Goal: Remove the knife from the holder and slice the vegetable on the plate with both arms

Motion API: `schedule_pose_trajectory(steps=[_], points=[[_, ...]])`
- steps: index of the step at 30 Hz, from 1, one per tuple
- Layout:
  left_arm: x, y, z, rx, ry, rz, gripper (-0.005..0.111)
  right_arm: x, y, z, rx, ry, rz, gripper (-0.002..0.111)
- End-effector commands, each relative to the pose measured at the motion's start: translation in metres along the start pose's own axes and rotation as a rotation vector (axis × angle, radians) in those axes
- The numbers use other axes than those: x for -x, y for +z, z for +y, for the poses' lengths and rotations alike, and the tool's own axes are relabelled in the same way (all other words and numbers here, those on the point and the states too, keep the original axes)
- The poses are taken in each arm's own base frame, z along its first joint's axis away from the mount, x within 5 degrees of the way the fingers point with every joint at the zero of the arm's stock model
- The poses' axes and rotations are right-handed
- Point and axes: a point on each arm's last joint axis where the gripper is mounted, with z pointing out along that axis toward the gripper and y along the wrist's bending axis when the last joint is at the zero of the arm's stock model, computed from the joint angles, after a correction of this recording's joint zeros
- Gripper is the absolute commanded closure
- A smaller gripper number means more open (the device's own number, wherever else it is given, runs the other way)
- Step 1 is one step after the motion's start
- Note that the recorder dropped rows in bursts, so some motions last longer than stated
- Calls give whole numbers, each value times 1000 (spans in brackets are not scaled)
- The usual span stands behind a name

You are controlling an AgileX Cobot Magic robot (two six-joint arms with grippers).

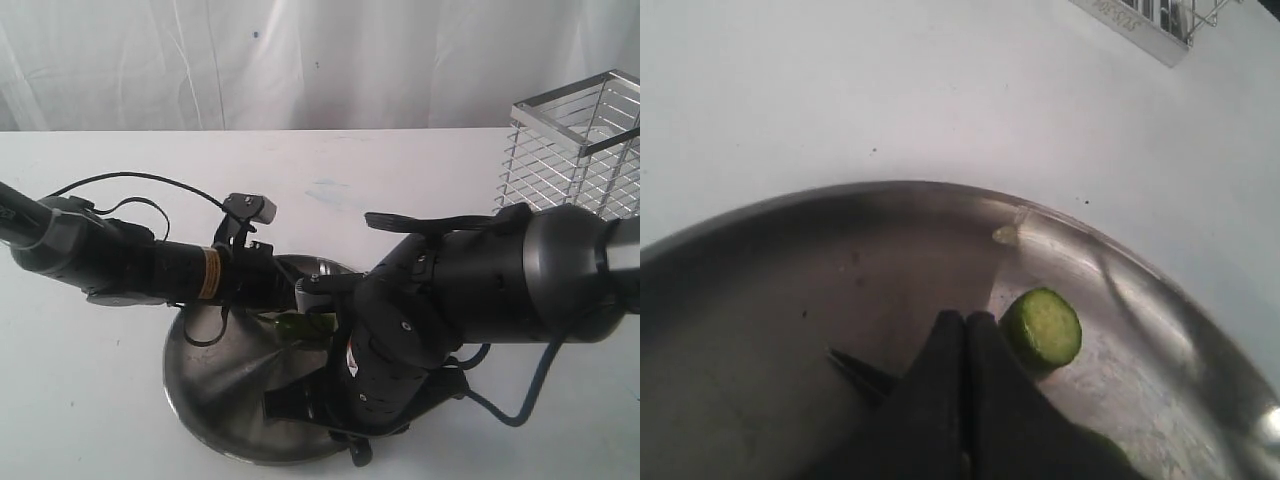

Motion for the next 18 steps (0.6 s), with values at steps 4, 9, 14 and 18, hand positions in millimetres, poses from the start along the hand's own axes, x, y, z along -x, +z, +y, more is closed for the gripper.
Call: schedule_pose_trajectory(steps=[4, 9, 14, 18], points=[[-34, 3, 27, 228, 26, 245, 107, 0, -1, -1, -9, -6, 7, 108], [-34, 5, 21, 158, 21, 243, 107, 0, -1, -10, -82, -52, 28, 108], [-31, 6, 11, 56, 5, 212, 107, 9, -1, -26, -107, -26, 39, 108], [-30, 6, 10, 49, 2, 210, 107, 10, -1, -28, -106, -23, 40, 108]])
